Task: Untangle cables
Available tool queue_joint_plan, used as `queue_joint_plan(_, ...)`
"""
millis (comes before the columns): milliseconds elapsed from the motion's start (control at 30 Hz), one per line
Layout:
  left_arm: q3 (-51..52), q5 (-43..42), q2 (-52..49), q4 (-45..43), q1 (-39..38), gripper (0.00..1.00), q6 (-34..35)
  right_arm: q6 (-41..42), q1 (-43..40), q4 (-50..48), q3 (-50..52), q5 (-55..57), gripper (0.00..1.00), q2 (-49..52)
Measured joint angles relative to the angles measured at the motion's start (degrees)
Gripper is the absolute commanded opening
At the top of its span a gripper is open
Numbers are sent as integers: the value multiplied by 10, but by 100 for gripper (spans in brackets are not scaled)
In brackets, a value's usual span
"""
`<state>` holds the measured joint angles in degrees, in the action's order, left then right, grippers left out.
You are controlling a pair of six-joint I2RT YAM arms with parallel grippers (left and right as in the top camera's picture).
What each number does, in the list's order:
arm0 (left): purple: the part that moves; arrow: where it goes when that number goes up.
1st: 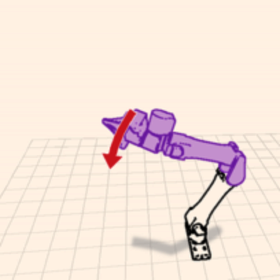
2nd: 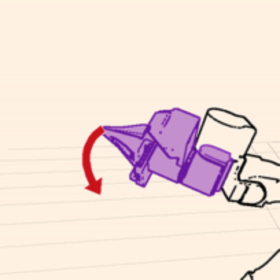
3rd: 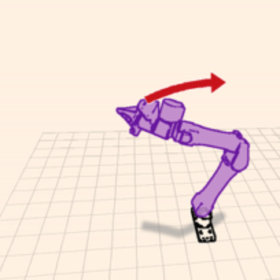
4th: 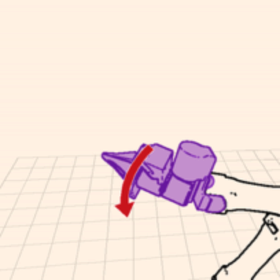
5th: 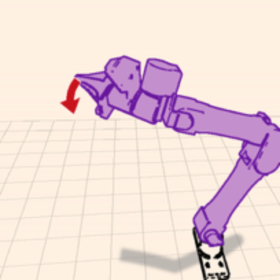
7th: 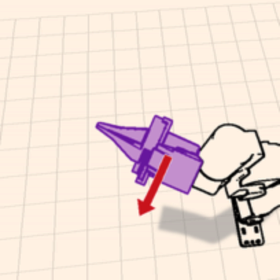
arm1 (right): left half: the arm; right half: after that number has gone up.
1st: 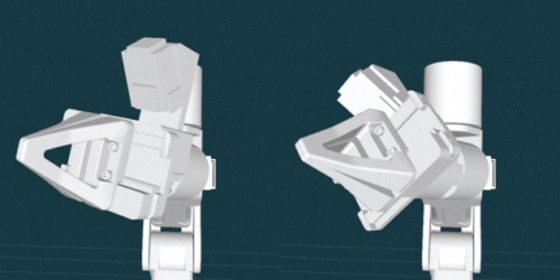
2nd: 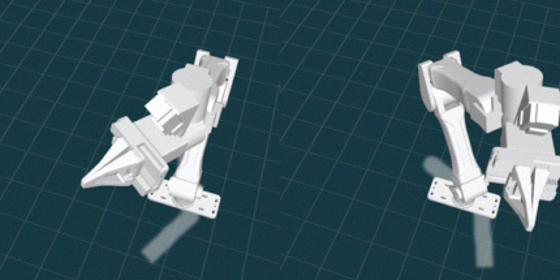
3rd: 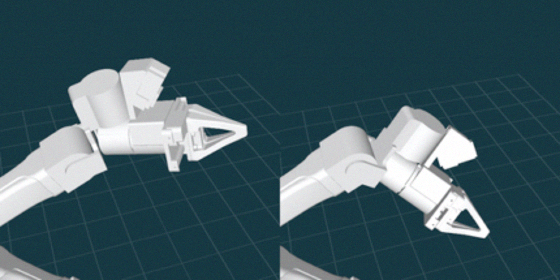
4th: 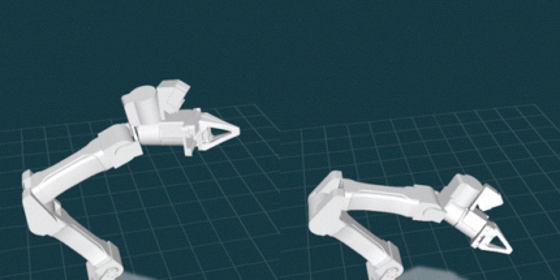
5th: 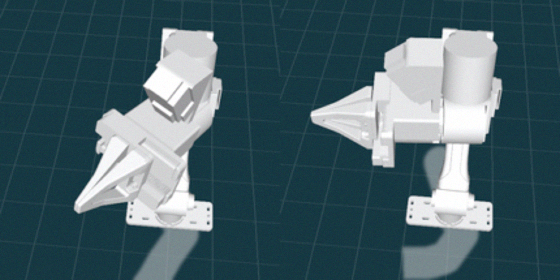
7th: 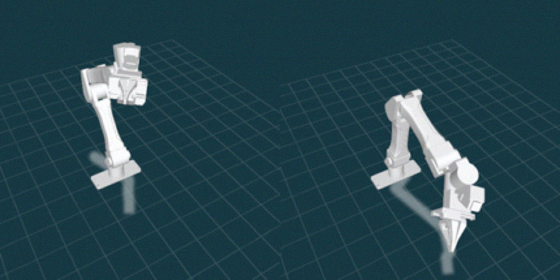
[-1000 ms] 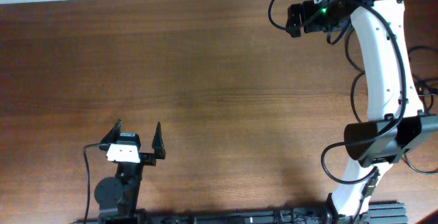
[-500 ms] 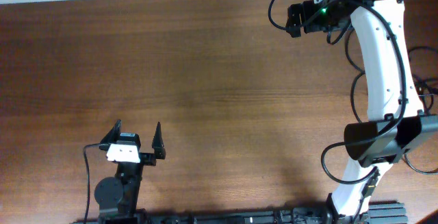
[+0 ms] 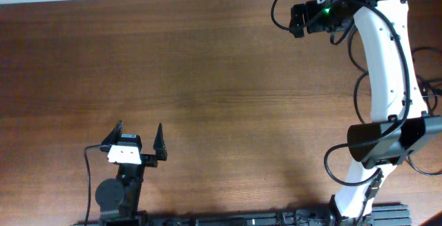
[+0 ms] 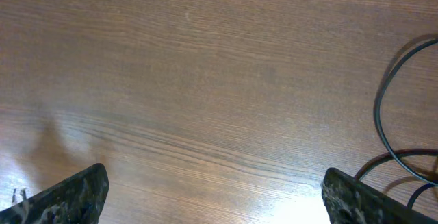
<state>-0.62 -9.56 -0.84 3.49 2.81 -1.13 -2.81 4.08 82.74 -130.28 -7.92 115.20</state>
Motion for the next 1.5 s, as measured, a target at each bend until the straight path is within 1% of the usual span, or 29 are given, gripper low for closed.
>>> queue_joint_plan(133,0,0,0,0,0,99,0,0,0,0,0,0,98,-26)
queue_joint_plan(400,0,0,0,0,0,99,0,0,0,0,0,0,98,-124)
queue_joint_plan(600,0,0,0,0,0,99,0,-3,0,-10,0,23,99,-160)
queue_joint_plan(667,0,0,0,0,0,99,0,-3,1,-41,19,26,99,-182)
queue_joint_plan(733,0,0,0,0,0,99,0,-3,5,-99,66,28,99,-212)
queue_joint_plan(800,0,0,0,0,0,99,0,-3,12,-182,147,30,99,-254)
queue_joint_plan(933,0,2,0,0,0,99,0,-2,24,-345,368,30,99,-353)
queue_joint_plan(967,0,2,0,0,0,99,0,-2,24,-403,427,30,99,-375)
queue_joint_plan(1067,0,4,0,0,0,99,0,5,24,-531,583,30,99,-430)
queue_joint_plan(1100,0,4,0,0,0,99,0,12,24,-598,651,30,99,-455)
queue_joint_plan(1167,0,4,0,1,0,99,0,23,24,-684,728,30,99,-487)
queue_joint_plan(1200,0,4,0,1,0,99,0,33,24,-738,785,30,99,-516)
queue_joint_plan(1233,0,5,1,1,0,99,0,41,24,-796,822,30,98,-532)
queue_joint_plan(1267,0,5,1,1,0,99,0,47,24,-826,844,30,98,-544)
queue_joint_plan(1300,0,4,1,1,0,99,0,59,24,-902,903,30,99,-576)
queue_joint_plan(1367,0,5,1,1,0,99,0,71,24,-953,950,30,98,-601)
queue_joint_plan(1400,0,4,1,1,0,99,0,74,24,-1003,981,30,98,-613)
queue_joint_plan(1500,0,5,1,1,0,99,0,82,24,-1105,1068,30,98,-656)
